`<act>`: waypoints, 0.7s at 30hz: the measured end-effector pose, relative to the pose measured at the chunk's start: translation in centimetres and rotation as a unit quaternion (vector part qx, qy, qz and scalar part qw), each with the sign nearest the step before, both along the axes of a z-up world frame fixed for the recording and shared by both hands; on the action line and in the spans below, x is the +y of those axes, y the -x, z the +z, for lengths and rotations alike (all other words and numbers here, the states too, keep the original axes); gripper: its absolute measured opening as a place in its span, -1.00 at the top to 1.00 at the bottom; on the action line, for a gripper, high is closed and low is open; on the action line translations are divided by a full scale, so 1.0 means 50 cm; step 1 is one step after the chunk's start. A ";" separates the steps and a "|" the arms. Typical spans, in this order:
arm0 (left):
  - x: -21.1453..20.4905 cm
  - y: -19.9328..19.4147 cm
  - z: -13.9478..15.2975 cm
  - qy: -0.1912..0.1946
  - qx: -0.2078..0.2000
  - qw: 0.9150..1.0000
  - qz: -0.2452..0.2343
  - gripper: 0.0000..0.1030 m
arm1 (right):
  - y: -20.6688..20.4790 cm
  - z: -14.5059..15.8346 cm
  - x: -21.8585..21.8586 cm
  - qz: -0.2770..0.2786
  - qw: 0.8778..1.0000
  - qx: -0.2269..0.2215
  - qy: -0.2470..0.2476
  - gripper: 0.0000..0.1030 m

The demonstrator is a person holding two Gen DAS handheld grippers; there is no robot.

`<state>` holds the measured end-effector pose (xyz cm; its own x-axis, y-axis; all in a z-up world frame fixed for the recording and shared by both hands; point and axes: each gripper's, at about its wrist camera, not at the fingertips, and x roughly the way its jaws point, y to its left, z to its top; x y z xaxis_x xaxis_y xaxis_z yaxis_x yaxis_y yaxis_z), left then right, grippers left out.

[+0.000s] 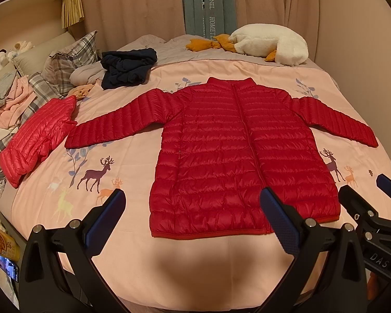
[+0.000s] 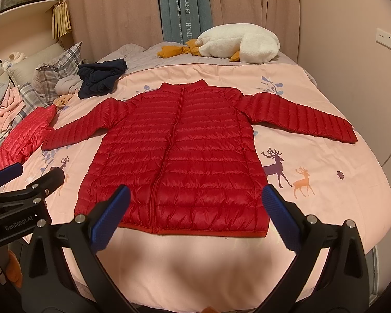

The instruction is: Fold large clothes

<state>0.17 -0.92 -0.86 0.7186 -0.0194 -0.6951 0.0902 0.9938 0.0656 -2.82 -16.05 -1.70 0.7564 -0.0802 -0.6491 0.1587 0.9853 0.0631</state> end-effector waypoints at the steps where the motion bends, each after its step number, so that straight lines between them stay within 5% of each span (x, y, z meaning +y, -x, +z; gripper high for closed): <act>1: 0.000 0.000 0.000 0.000 0.000 1.000 0.000 -0.97 | 0.000 0.000 0.000 0.000 1.000 0.000 0.000 -0.96; 21: -0.002 -0.001 0.001 -0.001 0.000 1.000 0.000 -0.97 | 0.000 0.000 0.000 0.000 1.000 0.001 -0.001 -0.96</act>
